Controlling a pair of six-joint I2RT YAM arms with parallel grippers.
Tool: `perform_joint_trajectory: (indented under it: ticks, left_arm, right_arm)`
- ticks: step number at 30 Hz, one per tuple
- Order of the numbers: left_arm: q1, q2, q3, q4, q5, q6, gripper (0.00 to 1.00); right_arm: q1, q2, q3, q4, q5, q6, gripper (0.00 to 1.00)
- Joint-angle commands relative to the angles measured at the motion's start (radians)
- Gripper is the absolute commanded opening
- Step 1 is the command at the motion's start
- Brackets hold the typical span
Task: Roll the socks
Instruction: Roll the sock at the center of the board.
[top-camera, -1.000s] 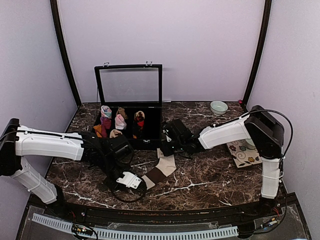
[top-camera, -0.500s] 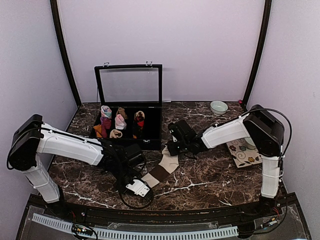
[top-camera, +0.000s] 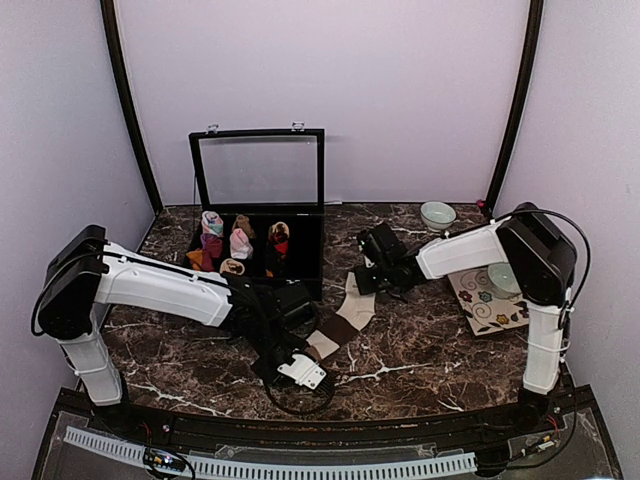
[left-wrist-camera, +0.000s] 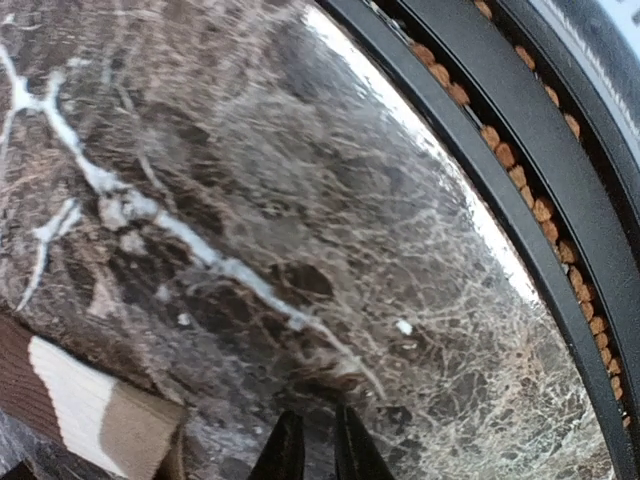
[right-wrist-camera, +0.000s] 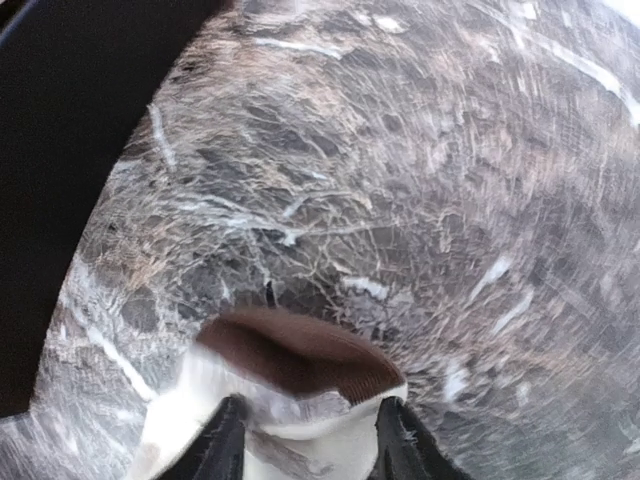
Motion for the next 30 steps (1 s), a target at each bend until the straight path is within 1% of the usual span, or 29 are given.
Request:
perform_joint_trajectory:
  ticks: [1, 4, 8, 11, 15, 19, 21, 23, 30]
  left_arm:
    - [0.079, -0.078, 0.059, -0.073, 0.086, -0.069, 0.11]
    - [0.163, -0.148, 0.032, -0.074, 0.097, -0.09, 0.13]
    - [0.279, -0.247, -0.002, -0.048, 0.128, -0.143, 0.16]
    - [0.37, -0.279, -0.01, -0.054, 0.156, -0.17, 0.16]
    - [0.46, -0.318, -0.041, -0.045, 0.179, -0.197, 0.16]
    - [0.486, -0.395, -0.102, 0.016, 0.126, -0.213, 0.16]
    - [0.487, -0.436, -0.127, 0.049, 0.103, -0.214, 0.16]
    - [0.487, -0.443, -0.13, 0.042, 0.095, -0.215, 0.16]
    - [0.487, -0.427, -0.116, 0.03, 0.117, -0.195, 0.17]
  right_arm:
    - [0.012, -0.131, 0.005, 0.022, 0.016, -0.082, 0.55]
    - [0.039, -0.22, -0.044, 0.062, -0.01, -0.063, 0.61]
    - [0.146, -0.273, -0.113, 0.069, 0.028, -0.018, 0.63]
    - [0.234, -0.278, -0.156, 0.078, 0.038, 0.063, 0.61]
    - [0.352, -0.253, -0.215, 0.154, 0.027, 0.174, 0.52]
    - [0.44, -0.169, -0.204, 0.188, 0.01, 0.219, 0.45]
    - [0.463, -0.124, -0.179, 0.179, 0.003, 0.226, 0.43]
    - [0.471, -0.092, -0.167, 0.17, -0.004, 0.231, 0.4]
    - [0.479, -0.098, -0.277, 0.206, -0.047, 0.283, 0.35]
